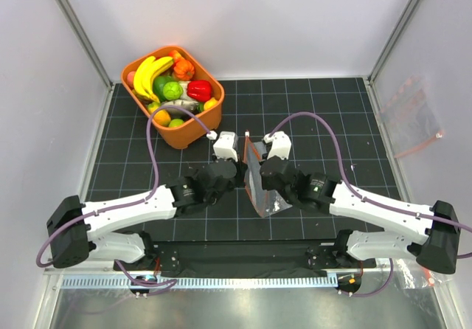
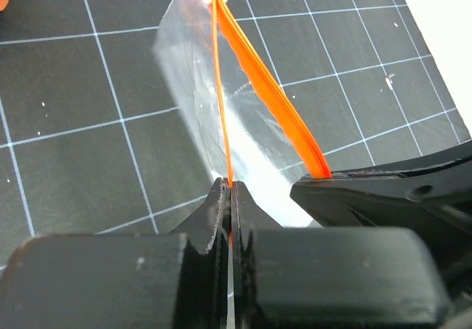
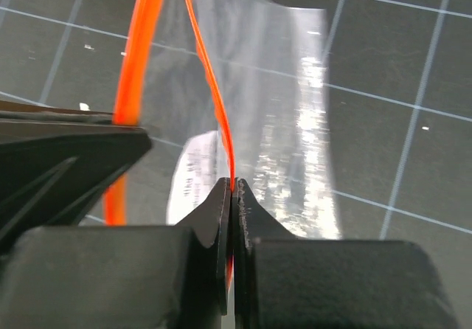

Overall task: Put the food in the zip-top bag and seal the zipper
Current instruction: Open the zipper of the food storage bag at the center of the board.

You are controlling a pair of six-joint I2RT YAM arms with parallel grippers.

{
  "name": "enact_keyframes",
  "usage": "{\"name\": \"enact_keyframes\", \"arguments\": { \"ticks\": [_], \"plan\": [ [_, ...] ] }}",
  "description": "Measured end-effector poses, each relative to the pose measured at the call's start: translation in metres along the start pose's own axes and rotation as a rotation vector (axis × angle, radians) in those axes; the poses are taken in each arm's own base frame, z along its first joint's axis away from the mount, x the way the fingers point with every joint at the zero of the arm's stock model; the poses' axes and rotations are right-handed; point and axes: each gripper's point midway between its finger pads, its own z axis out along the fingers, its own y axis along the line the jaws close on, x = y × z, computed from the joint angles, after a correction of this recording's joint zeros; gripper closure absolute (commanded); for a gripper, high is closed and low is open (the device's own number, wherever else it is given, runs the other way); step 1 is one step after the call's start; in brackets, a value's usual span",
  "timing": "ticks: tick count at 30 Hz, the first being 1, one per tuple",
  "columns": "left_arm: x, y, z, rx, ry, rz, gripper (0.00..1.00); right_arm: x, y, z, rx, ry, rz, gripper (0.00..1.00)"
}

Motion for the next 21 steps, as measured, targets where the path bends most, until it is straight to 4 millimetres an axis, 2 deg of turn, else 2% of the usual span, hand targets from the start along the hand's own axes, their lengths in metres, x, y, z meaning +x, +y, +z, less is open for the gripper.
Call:
{"name": "enact_keyframes", "arguments": {
  "ticks": [8, 12, 14, 17, 18, 19, 21],
  "plan": [
    [-0.004, -0.002, -0.003, 0.001, 0.011, 0.027, 1.0, -0.005, -0.012, 0.0, 0.083, 0.008, -0.046, 0.82],
    [-0.007, -0.002, -0.006, 0.005, 0.01, 0.032, 1.0, -0.008, -0.013, -0.001, 0.096, 0.011, -0.056, 0.72],
    [-0.008, -0.001, -0.007, 0.005, 0.011, 0.035, 1.0, -0.007, -0.012, -0.001, 0.093, 0.015, -0.059, 0.72],
    [-0.009, 0.0, -0.01, 0.005, 0.01, 0.039, 1.0, -0.005, -0.012, -0.001, 0.089, 0.026, -0.065, 0.8],
    [-0.01, 0.0, -0.011, 0.006, 0.009, 0.041, 1.0, -0.004, -0.012, -0.001, 0.089, 0.03, -0.067, 0.91],
    [-0.011, 0.0, -0.012, 0.006, 0.009, 0.046, 1.0, -0.004, -0.013, -0.002, 0.089, 0.034, -0.074, 0.95],
    [-0.013, 0.001, -0.013, 0.005, 0.01, 0.051, 0.99, -0.004, -0.013, -0.003, 0.091, 0.039, -0.079, 0.99]
  ]
}}
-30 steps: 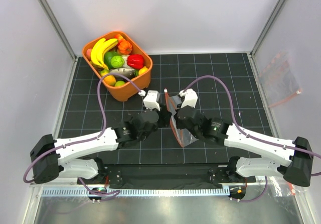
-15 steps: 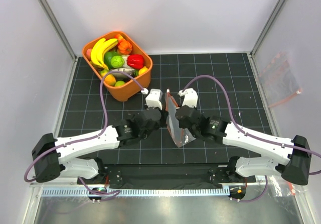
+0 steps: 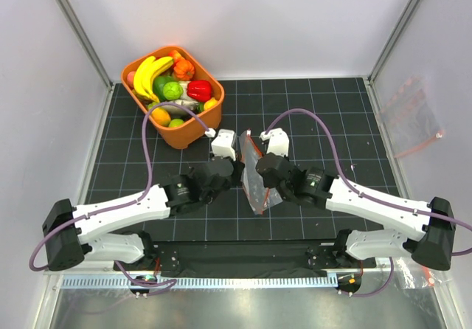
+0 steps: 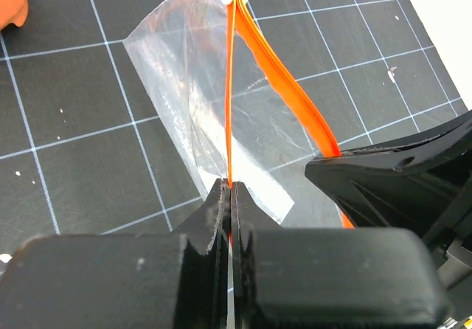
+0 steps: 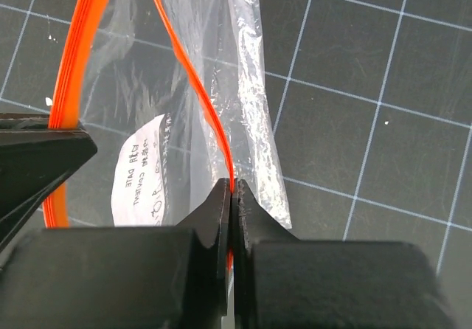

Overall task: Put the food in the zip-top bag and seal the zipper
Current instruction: Open the zipper of the food storage bag at the center of the board.

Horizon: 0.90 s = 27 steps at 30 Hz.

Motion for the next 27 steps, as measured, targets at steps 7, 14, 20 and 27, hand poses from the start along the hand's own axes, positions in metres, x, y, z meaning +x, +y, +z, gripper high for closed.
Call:
{"name": "enact_keyframes", "arguments": {
  "ticks": [7, 14, 20, 27],
  "plan": [
    [-0.009, -0.002, -0.002, -0.022, 0.013, 0.014, 0.76, -0.014, 0.004, -0.007, -0.015, -0.015, 0.002, 0.99],
    [-0.004, -0.002, 0.013, -0.093, 0.055, 0.057, 0.62, -0.031, 0.015, -0.016, -0.055, -0.046, 0.013, 0.99],
    [0.012, 0.009, 0.019, -0.148, 0.095, 0.077, 0.59, -0.033, 0.019, -0.02, -0.067, -0.054, 0.009, 0.99],
    [0.022, 0.01, 0.023, -0.165, 0.112, 0.052, 0.59, -0.043, 0.014, -0.029, -0.068, -0.096, 0.031, 0.99]
  ]
}}
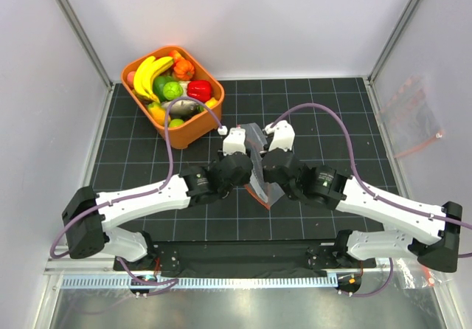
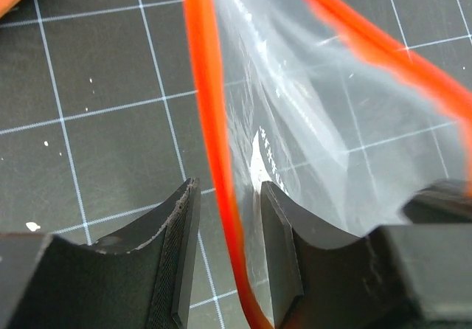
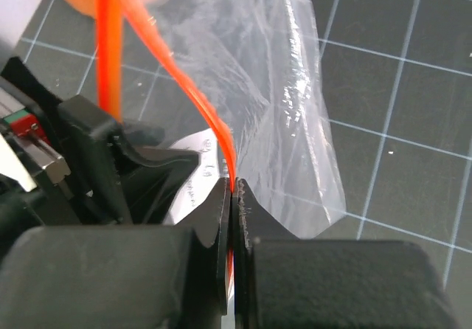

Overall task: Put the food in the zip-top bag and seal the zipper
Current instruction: Open the zipper of the food storage bag at the center of the board.

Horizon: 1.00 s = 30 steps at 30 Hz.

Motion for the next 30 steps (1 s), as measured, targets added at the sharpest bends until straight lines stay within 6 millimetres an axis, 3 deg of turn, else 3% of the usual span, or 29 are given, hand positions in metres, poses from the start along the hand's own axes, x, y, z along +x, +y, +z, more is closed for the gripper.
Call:
{"name": "enact_keyframes", "arguments": {
  "ticks": [4, 8, 10, 16, 21, 30],
  "plan": [
    [0.004, 0.002, 0.001, -0.006, 0.005, -0.003, 0.64, 0.0, -0.012, -0.001, 0.057, -0.006, -0.017, 0.94],
    [0.002, 0.007, -0.002, -0.023, -0.001, 0.005, 0.71, 0.008, -0.028, 0.0, 0.135, 0.012, -0.054, 0.78],
    [-0.003, 0.013, -0.007, -0.035, -0.011, 0.008, 0.77, 0.009, -0.035, -0.001, 0.165, 0.008, -0.064, 0.76],
    [-0.018, 0.028, -0.027, -0.048, -0.057, -0.008, 0.82, 0.018, -0.059, -0.008, 0.231, -0.001, -0.091, 0.74],
    [-0.011, 0.039, -0.031, -0.062, -0.052, 0.001, 0.89, 0.017, -0.066, -0.013, 0.239, -0.011, -0.084, 0.7],
    [-0.005, 0.046, -0.03, -0.09, -0.044, 0.019, 0.89, 0.021, -0.082, -0.018, 0.297, 0.013, -0.11, 0.68]
  ]
}}
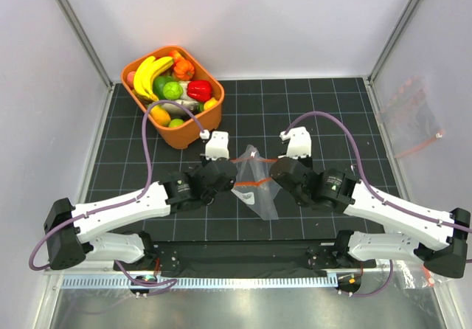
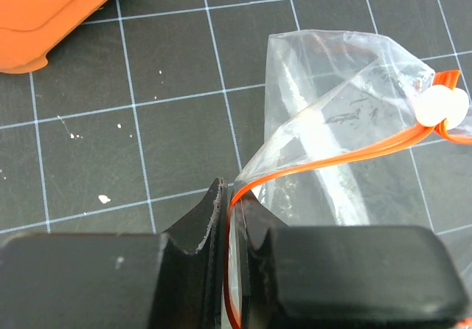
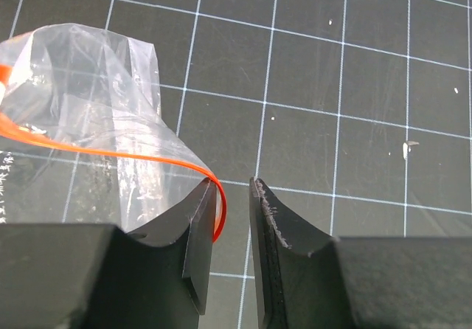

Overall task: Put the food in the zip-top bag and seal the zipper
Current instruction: Open the zipper of the food storage bag at the center of the board.

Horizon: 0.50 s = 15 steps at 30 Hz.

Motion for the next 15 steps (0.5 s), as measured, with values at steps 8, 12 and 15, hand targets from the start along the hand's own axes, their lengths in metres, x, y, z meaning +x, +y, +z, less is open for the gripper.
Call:
{"name": "enact_keyframes", "arguments": {
  "ticks": [8, 12, 15],
  "plan": [
    [0.003, -0.001, 0.002, 0.007, 0.001, 0.011, 0.94, -0.009, 0.011, -0.008, -0.076, 0.032, 0.019, 0.98],
    [0.002, -0.005, 0.005, 0.017, -0.006, 0.012, 0.94, -0.015, 0.024, -0.01, -0.101, 0.069, 0.0, 0.99],
    [0.006, -0.007, 0.013, 0.021, 0.002, 0.005, 0.93, -0.017, 0.025, -0.007, -0.065, 0.094, -0.025, 0.99]
  ]
}}
